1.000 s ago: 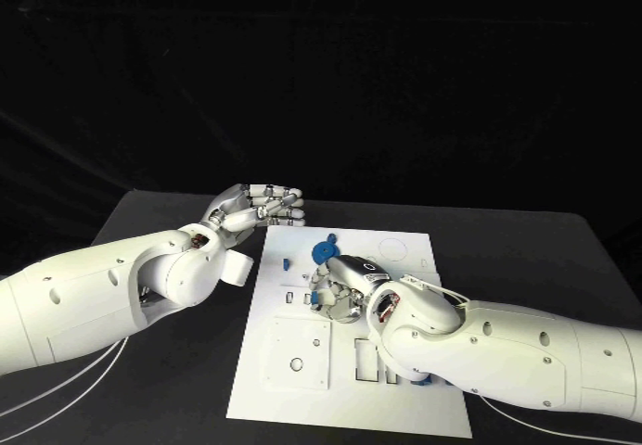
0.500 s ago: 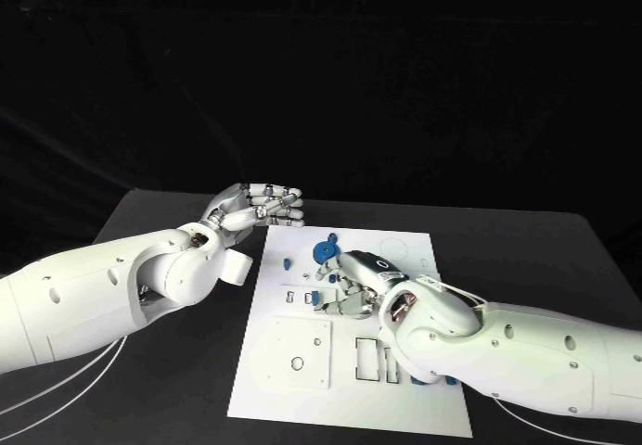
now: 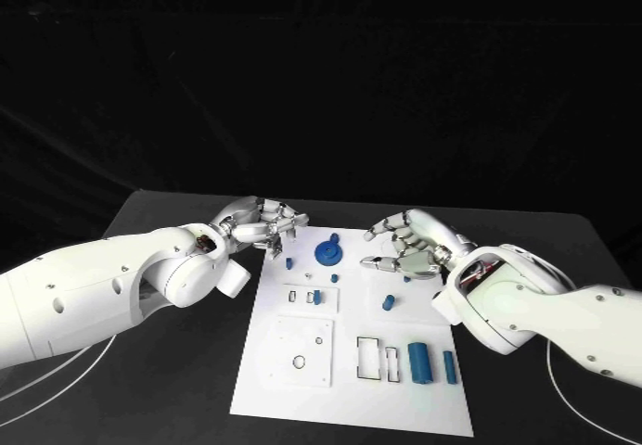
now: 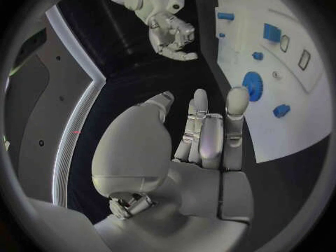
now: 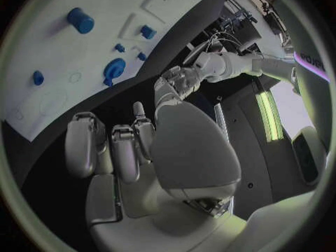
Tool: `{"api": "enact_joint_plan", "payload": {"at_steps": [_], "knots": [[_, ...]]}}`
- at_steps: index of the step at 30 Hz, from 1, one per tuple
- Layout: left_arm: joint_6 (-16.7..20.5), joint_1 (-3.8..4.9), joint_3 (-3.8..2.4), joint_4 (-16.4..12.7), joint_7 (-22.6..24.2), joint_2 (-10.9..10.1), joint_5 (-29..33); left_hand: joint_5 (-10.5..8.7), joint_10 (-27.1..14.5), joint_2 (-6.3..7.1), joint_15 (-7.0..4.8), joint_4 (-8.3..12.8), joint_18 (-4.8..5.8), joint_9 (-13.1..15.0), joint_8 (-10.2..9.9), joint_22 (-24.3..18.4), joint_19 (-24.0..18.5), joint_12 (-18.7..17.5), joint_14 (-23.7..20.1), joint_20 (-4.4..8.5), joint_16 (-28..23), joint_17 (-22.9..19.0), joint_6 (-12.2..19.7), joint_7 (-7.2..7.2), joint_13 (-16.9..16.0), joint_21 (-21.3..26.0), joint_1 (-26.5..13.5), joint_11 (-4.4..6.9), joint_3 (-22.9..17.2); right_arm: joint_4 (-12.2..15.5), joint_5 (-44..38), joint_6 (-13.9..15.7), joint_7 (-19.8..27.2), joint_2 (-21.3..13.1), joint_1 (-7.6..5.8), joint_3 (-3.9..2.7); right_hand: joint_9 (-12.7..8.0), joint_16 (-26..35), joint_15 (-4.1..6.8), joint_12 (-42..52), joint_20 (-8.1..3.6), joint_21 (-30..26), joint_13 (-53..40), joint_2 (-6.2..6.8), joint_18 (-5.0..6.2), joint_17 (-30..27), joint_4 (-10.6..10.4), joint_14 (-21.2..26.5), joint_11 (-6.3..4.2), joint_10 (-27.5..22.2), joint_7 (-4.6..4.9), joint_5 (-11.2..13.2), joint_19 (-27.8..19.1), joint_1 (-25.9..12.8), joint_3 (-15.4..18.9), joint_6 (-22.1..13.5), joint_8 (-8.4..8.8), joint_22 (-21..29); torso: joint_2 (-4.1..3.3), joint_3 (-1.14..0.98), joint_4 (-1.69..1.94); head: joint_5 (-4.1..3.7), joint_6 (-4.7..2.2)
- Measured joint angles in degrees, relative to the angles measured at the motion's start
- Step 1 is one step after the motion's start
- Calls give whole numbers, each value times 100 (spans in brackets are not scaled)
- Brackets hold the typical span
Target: Assemble the parts on the task board
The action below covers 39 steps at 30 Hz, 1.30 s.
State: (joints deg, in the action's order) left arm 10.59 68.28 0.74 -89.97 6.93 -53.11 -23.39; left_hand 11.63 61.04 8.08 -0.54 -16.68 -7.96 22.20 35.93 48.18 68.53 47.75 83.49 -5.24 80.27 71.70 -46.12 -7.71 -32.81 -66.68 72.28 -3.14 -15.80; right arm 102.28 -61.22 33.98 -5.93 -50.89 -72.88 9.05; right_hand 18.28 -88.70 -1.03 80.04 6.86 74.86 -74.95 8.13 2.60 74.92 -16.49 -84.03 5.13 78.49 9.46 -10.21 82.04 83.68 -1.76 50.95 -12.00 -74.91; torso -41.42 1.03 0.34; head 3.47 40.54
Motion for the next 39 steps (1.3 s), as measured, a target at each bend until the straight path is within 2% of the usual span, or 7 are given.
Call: {"api": "enact_joint_plan", "payload": {"at_steps": [2, 4, 8, 11, 14, 22, 39], "knots": [[-127, 32, -1, -19, -383, 6, -286, 0, 96, -118, -51, -10, 15, 225, 382, 544, 165, 728, 51, 43, 224, 270, 36, 100, -622, -415, -118, 91, 10, 14, 179, -2, 70, -107, -48, 0, 0, 0, 0, 0, 0, 0, 0, 0, 0, 0, 0, 0, 0, 0, 0, 0, 0, 0, 0, 0, 0, 0, 19, -13, -2, 15, 20], [-325, 73, -4, -27, -850, 35, -602, 0, 261, -180, -79, -6, 89, 362, 608, 808, 215, 1182, 57, 93, 323, 319, 66, 130, -1070, -614, -328, 119, 58, 5, 344, -3, 128, -207, -85, 0, 0, 0, 0, 0, 0, 0, 0, 0, 0, 0, 0, 0, 0, 0, -17, 0, 0, 0, 0, 17, 0, 0, 35, -23, -2, 22, 28], [-781, 147, -4, -11, -1730, 167, -1133, 0, 427, -257, -133, -8, 90, 583, 970, 1177, 371, 1632, 63, 124, 386, 325, 129, 193, -1520, -866, -421, 193, 70, -59, 555, -10, 179, -322, -119, 0, 0, 0, 0, 0, 0, 0, 1, 0, 0, -1, 0, 0, 0, 0, -18, 0, 0, 0, 0, 17, 1, 0, 68, -48, 0, 32, 63], [-1129, 202, -2, 63, -2281, 315, -1483, 0, 565, -339, -151, -22, 178, 696, 1134, 1426, 482, 1872, 45, 158, 420, 325, 158, 222, -1786, -1016, -539, 217, 83, -104, 652, -10, 180, -378, -132, 0, 0, 0, 0, 0, 0, 0, 1, 0, 0, -1, 0, 0, -23, 23, -18, 0, 0, 0, 0, 17, 1, 1, 91, -63, 7, 40, 90], [-1396, 250, 8, 147, -2660, 456, -1789, 0, 584, -339, -151, -15, 178, 740, 1177, 1503, 520, 1921, 45, 154, 420, 325, 169, 233, -1847, -1047, -652, 222, 127, -145, 712, -9, 164, -403, -141, 1, -1, 0, 0, 0, 0, 0, 1, 0, 0, -1, 0, 0, -23, 23, -18, 0, 0, 0, 0, 17, 1, -3, 110, -73, 13, 44, 109], [-1795, 445, 137, 430, -3252, 862, -2473, 0, 584, -346, -172, -22, 178, 787, 1235, 1541, 519, 1953, 66, 154, 420, 324, 185, 248, -1859, -1069, -819, 221, 230, -225, 762, -2, -2, -421, -150, 2, -1, 0, 0, 0, 0, 0, 2, 0, 0, -1, -1, 0, -22, 23, -18, 0, 0, 0, 0, 17, 1, -4, 141, -86, 19, 58, 142], [-2137, 501, 217, 664, -3587, 1238, -2916, 0, 561, -376, -171, -24, 176, 854, 1326, 1562, 519, 1993, 66, 154, 420, 323, 198, 261, -1810, -1092, -949, 244, 309, -292, 754, 26, -322, -399, -152, 3, -2, 0, 1, 0, 0, 0, 3, 1, 0, -2, -1, 0, -22, 23, -19, 0, 1, 0, 0, 17, -20, -3, 126, -80, 20, 105, 182]]}}
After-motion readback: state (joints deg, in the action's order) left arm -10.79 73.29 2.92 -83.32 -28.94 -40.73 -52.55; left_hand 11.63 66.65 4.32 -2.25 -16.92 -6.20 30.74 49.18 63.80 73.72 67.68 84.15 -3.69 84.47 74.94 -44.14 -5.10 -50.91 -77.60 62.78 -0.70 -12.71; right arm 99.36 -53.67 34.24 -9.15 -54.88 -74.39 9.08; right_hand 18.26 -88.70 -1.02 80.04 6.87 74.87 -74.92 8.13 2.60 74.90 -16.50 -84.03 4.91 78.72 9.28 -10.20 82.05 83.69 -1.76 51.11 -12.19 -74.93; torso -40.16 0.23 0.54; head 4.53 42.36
